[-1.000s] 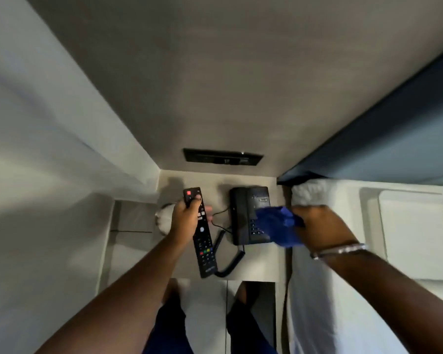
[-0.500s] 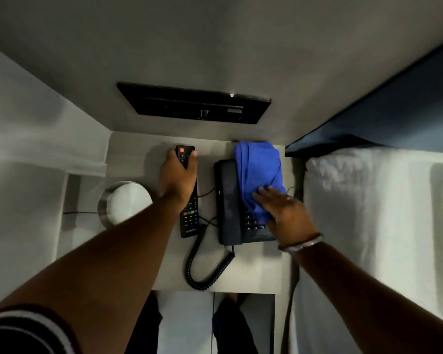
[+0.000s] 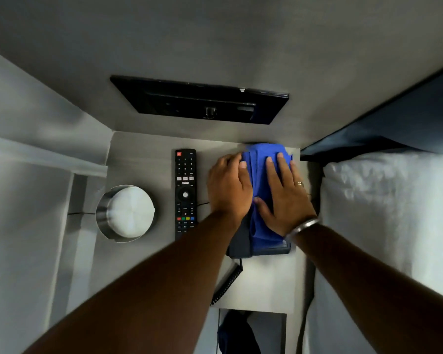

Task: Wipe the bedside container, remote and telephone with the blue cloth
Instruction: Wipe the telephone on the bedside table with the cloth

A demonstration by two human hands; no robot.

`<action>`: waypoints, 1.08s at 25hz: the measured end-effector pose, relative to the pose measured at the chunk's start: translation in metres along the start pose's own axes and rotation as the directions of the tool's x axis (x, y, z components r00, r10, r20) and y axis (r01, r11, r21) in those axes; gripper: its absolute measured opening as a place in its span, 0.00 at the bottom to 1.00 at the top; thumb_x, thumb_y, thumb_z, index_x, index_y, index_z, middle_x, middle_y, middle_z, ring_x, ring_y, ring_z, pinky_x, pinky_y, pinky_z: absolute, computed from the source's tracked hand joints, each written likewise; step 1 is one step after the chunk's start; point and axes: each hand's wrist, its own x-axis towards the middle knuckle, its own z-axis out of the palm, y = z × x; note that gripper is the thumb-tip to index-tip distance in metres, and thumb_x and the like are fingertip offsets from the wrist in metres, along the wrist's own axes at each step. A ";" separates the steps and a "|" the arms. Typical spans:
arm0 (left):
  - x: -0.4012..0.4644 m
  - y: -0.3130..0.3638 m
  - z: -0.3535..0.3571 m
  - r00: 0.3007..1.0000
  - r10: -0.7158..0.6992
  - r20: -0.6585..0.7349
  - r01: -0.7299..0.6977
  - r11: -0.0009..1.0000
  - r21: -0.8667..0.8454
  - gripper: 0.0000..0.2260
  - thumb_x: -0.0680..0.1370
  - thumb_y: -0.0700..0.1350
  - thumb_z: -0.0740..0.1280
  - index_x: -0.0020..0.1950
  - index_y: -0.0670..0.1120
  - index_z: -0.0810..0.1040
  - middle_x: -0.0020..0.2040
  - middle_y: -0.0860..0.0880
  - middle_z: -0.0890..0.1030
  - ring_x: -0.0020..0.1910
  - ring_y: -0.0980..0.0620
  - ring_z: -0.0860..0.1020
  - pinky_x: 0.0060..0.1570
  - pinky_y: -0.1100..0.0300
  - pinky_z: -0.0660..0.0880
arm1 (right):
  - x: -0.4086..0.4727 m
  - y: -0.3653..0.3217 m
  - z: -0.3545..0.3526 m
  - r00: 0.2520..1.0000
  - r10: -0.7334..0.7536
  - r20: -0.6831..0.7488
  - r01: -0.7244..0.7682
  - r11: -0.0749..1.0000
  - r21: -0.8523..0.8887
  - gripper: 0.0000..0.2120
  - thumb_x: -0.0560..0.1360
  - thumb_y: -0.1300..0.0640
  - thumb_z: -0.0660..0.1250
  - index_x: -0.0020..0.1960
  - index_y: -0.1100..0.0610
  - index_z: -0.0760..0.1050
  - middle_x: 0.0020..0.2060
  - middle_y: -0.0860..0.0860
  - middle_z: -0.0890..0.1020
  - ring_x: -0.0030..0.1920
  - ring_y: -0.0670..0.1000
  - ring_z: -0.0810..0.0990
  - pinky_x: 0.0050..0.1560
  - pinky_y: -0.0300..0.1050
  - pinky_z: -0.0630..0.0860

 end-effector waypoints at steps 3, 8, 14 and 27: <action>0.001 -0.004 0.003 0.999 -0.020 -0.028 0.018 0.997 -0.075 0.25 0.81 0.53 0.50 0.64 0.40 0.78 0.58 0.41 0.81 0.58 0.43 0.78 0.61 0.49 0.74 | 0.028 0.000 0.011 1.000 0.000 0.011 0.001 0.993 -0.117 0.33 0.76 0.41 0.48 0.77 0.52 0.48 0.77 0.57 0.55 0.75 0.66 0.51 0.73 0.63 0.57; 0.001 0.003 0.000 1.000 -0.025 -0.012 0.025 0.999 0.019 0.27 0.81 0.57 0.50 0.67 0.43 0.77 0.62 0.43 0.81 0.61 0.45 0.76 0.62 0.55 0.71 | -0.071 -0.017 0.055 0.997 0.006 0.075 0.008 0.981 -0.192 0.37 0.72 0.53 0.66 0.75 0.55 0.50 0.75 0.57 0.55 0.75 0.66 0.47 0.72 0.68 0.54; -0.002 0.001 0.001 1.000 -0.024 0.019 0.024 0.999 0.036 0.30 0.79 0.60 0.47 0.73 0.47 0.72 0.66 0.43 0.77 0.64 0.44 0.74 0.60 0.55 0.71 | -0.065 -0.016 0.041 1.000 -0.027 0.002 0.027 0.994 -0.107 0.31 0.73 0.52 0.56 0.75 0.55 0.54 0.75 0.56 0.62 0.73 0.64 0.56 0.69 0.64 0.64; -0.004 0.005 0.001 0.999 -0.017 -0.033 0.019 0.999 0.050 0.34 0.76 0.62 0.43 0.71 0.47 0.74 0.65 0.43 0.78 0.64 0.44 0.75 0.61 0.53 0.71 | -0.037 -0.013 0.013 0.991 0.023 -0.131 -0.036 0.995 -0.091 0.28 0.65 0.60 0.69 0.65 0.49 0.73 0.57 0.59 0.78 0.49 0.65 0.78 0.40 0.57 0.79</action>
